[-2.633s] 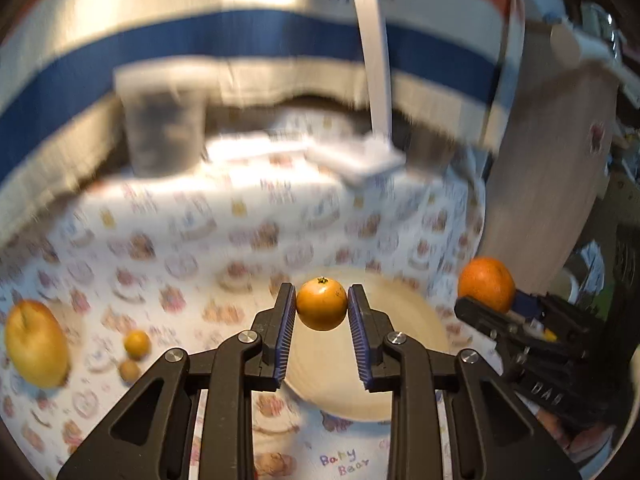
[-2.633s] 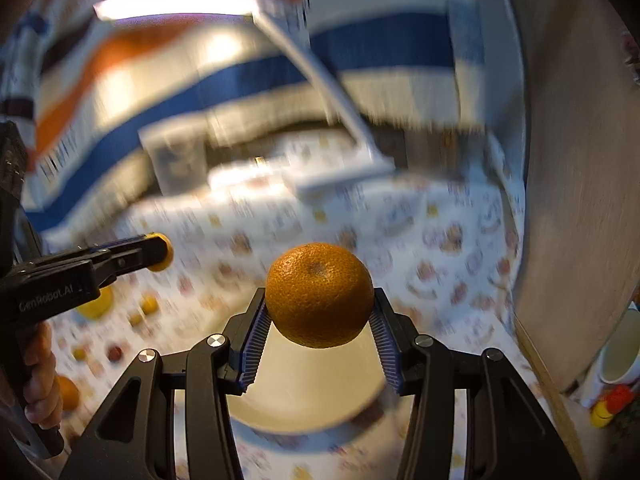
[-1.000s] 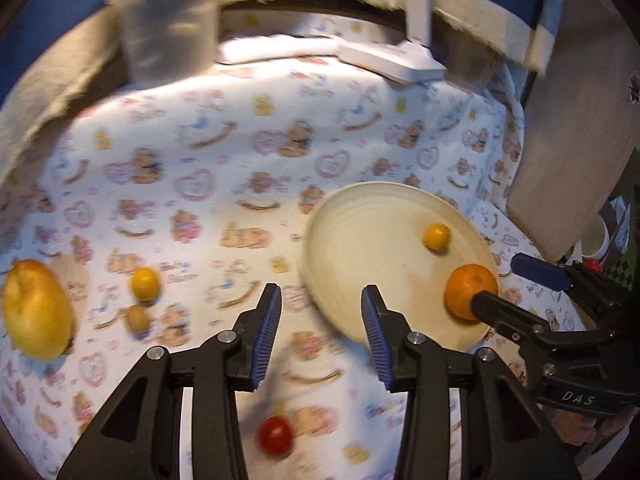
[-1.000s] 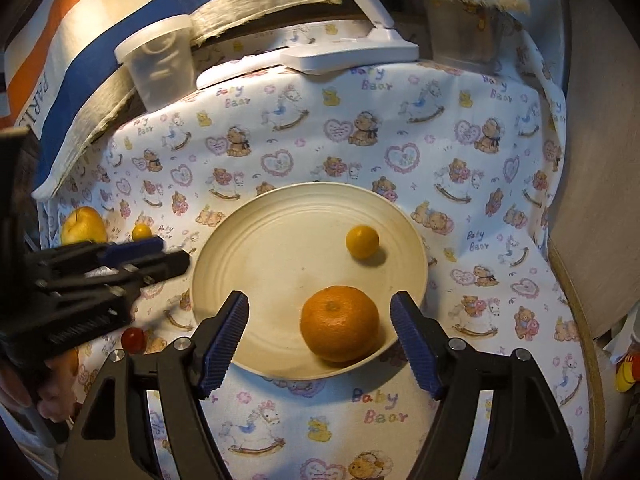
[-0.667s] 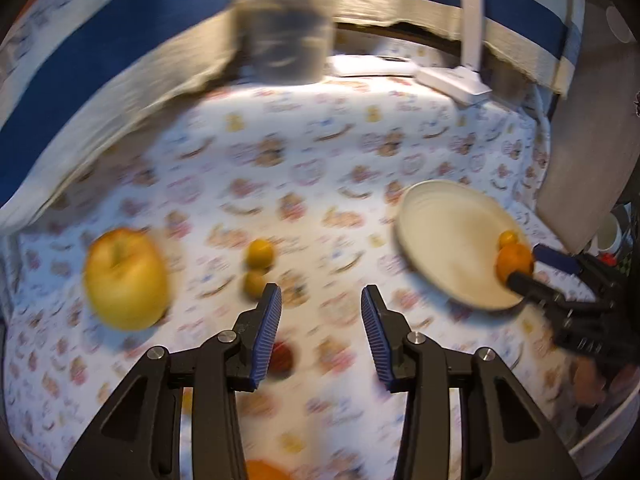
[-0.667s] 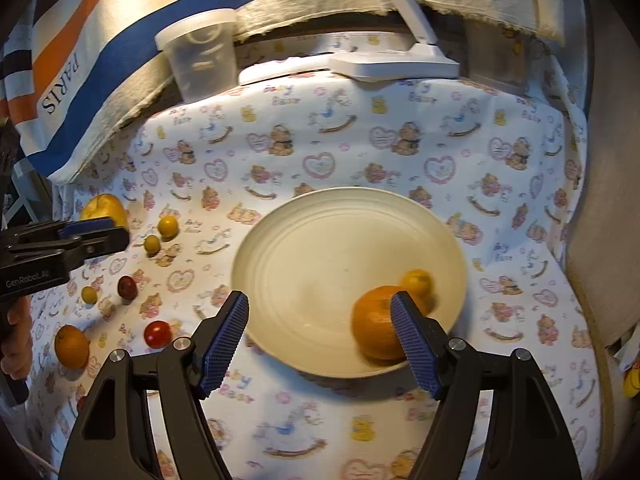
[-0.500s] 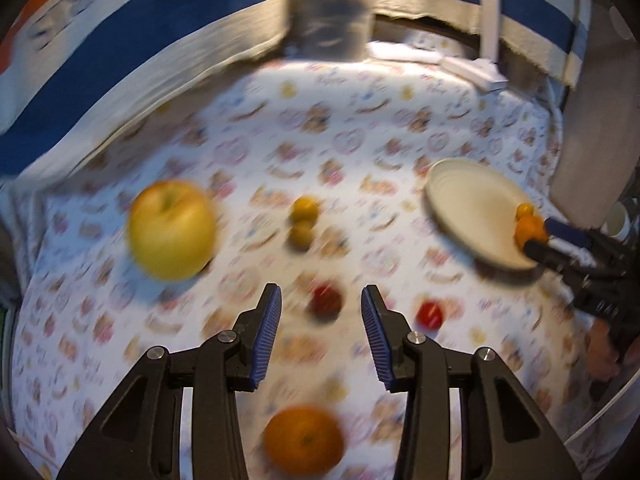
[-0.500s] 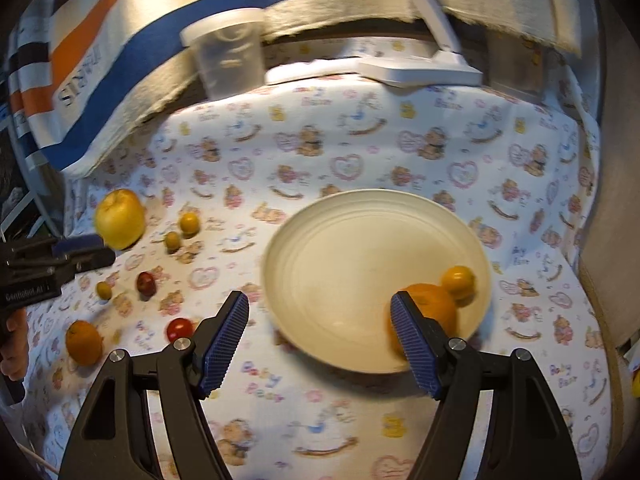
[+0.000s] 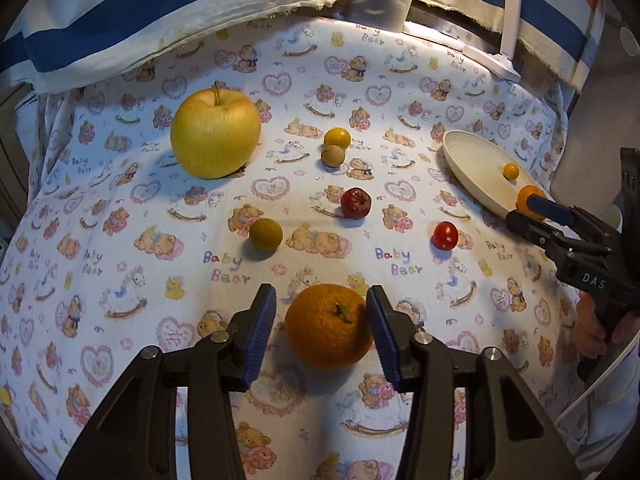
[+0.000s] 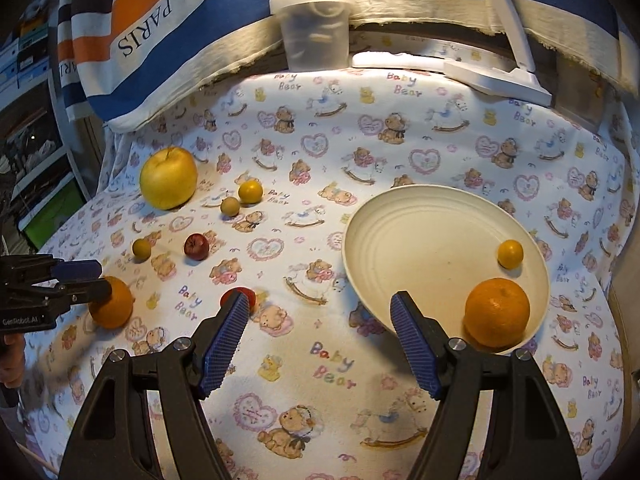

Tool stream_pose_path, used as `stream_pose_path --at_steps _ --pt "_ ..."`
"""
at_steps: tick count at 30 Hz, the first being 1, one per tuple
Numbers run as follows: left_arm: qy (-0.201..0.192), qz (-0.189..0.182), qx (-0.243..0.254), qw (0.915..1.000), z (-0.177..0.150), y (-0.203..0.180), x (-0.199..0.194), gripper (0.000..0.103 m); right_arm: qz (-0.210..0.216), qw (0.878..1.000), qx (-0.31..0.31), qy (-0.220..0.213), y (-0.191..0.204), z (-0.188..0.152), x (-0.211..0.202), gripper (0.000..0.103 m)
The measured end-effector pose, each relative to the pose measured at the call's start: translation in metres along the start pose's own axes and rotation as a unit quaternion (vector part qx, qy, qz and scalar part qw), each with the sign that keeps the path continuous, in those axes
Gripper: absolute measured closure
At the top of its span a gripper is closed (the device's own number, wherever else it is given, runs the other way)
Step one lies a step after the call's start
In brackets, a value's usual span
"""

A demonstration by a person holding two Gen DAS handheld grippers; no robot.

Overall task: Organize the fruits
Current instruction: 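Grasp the large mandarin orange with the left tool while the right tool moves toward a cherry tomato, then lift the orange with the left tool while the right tool grasps the red cherry tomato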

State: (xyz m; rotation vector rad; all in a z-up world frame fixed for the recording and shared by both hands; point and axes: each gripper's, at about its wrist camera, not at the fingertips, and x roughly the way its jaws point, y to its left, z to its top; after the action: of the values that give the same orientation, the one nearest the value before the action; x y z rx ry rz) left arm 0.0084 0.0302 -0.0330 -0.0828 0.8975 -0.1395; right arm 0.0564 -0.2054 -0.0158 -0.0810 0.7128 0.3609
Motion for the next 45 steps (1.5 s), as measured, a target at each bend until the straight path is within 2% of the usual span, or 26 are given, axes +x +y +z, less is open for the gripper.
stream_pose_path --at_steps 2,4,7,9,12,13,14,23,29,34,40,42,44,45 --pt "0.002 -0.004 -0.001 1.0 -0.003 0.0 0.001 0.047 -0.001 1.0 0.003 0.0 -0.001 0.0 0.001 0.028" --pt "0.006 -0.004 0.001 1.0 -0.006 -0.001 0.004 0.046 -0.001 1.0 0.008 0.0 -0.003 0.0 0.001 0.028" --pt "0.014 0.001 0.004 0.9999 -0.01 -0.003 0.01 0.037 -0.002 1.0 0.016 0.003 -0.009 0.0 0.003 0.028" --pt "0.015 0.003 0.001 0.9999 -0.012 -0.002 0.014 0.037 -0.003 1.0 0.016 0.003 -0.009 0.001 0.003 0.028" --pt "0.015 0.002 -0.001 0.9999 -0.016 -0.002 0.019 0.038 -0.005 1.0 0.013 0.004 -0.008 0.0 0.004 0.028" --pt "0.011 0.001 -0.001 0.9999 -0.016 -0.002 0.019 0.049 -0.005 1.0 0.012 0.005 -0.008 0.0 0.004 0.028" --pt "0.008 -0.005 0.0 1.0 -0.017 -0.002 0.018 0.054 -0.006 1.0 0.011 0.005 -0.008 0.0 0.004 0.028" --pt "-0.016 0.0 0.01 0.9998 -0.015 -0.002 0.014 0.055 -0.007 1.0 0.009 0.006 -0.008 -0.001 0.005 0.028" --pt "-0.063 0.011 0.029 0.9975 0.009 -0.004 -0.004 0.055 -0.004 1.0 0.011 0.0 -0.007 0.0 0.003 0.028" --pt "-0.092 -0.002 0.03 0.9953 0.031 -0.004 -0.011 0.055 0.0 1.0 0.008 -0.007 -0.004 -0.001 0.001 0.028" --pt "-0.154 0.007 0.063 0.986 0.05 -0.018 -0.014 0.055 0.018 1.0 -0.005 -0.014 0.004 -0.002 0.0 0.028" --pt "-0.173 0.003 0.07 0.9824 0.05 -0.023 -0.014 0.055 0.034 0.999 -0.012 -0.005 0.008 -0.003 0.002 0.033" --pt "-0.188 -0.012 0.071 0.9795 0.046 -0.025 -0.014 0.055 0.053 0.998 -0.02 0.005 0.011 -0.003 0.005 0.045" --pt "-0.192 -0.018 0.071 0.9786 0.044 -0.026 -0.013 0.055 0.059 0.998 -0.022 0.008 0.013 -0.004 0.005 0.047"
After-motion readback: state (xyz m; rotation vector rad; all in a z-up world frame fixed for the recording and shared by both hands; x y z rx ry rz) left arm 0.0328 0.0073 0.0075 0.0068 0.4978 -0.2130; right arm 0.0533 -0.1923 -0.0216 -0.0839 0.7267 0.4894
